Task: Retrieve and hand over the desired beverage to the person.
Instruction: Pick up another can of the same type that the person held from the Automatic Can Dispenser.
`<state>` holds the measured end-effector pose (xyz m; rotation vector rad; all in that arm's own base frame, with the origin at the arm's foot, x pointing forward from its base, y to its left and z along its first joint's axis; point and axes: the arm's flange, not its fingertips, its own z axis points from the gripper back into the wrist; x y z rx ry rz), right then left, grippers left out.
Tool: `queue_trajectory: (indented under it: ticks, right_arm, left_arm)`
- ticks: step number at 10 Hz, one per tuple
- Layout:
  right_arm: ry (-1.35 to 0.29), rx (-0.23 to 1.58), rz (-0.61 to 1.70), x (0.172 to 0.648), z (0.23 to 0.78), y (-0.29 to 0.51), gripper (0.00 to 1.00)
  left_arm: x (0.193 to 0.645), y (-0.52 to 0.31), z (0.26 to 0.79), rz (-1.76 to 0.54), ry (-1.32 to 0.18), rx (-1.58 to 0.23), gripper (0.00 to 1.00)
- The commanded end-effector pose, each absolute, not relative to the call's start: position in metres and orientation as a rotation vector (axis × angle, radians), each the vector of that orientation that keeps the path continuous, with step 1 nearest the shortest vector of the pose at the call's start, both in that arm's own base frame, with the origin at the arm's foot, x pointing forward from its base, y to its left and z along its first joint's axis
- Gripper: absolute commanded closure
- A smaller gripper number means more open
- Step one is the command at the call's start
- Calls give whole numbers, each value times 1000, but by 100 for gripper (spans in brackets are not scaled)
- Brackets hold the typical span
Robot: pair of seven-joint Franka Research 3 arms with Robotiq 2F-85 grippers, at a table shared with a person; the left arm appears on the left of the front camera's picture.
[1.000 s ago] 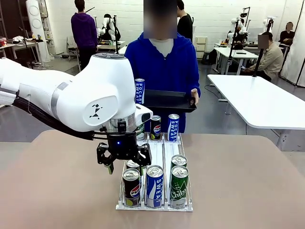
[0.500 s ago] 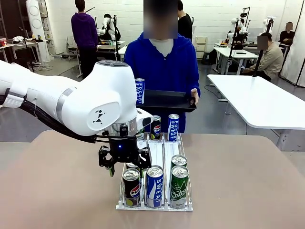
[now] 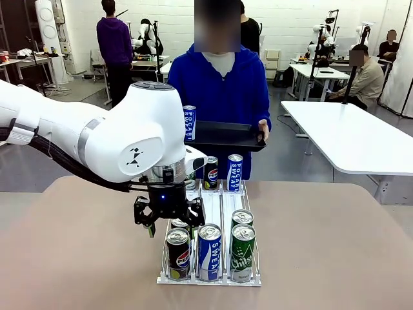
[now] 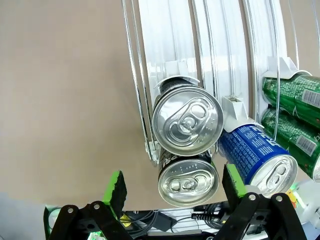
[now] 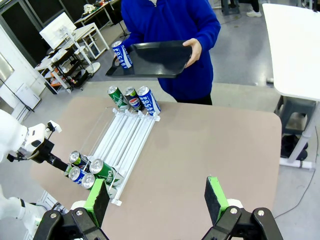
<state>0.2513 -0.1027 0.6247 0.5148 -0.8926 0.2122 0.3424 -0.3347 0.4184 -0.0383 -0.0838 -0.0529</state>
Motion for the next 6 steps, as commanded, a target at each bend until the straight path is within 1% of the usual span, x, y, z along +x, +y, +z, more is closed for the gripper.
queue_trajectory:
  ticks: [1,2,3,5,6]
  right_arm:
    - [-896,538,222,254,622,-102,0]
    - [-896,538,222,254,622,-102,0]
    - [-896,538,222,254,622,-102,0]
    - [-896,538,222,254,622,-102,0]
    - [-896,538,222,254,622,-102,0]
  left_arm:
    - [342,-342,419,-41,-84,-52,53]
    - [342,-342,419,-39,-78,-52,56]
    - [342,-342,419,-42,-67,-52,100]
    - [342,-342,418,-45,-53,-54,100]
    - [342,-342,417,-47,-47,-54,81]
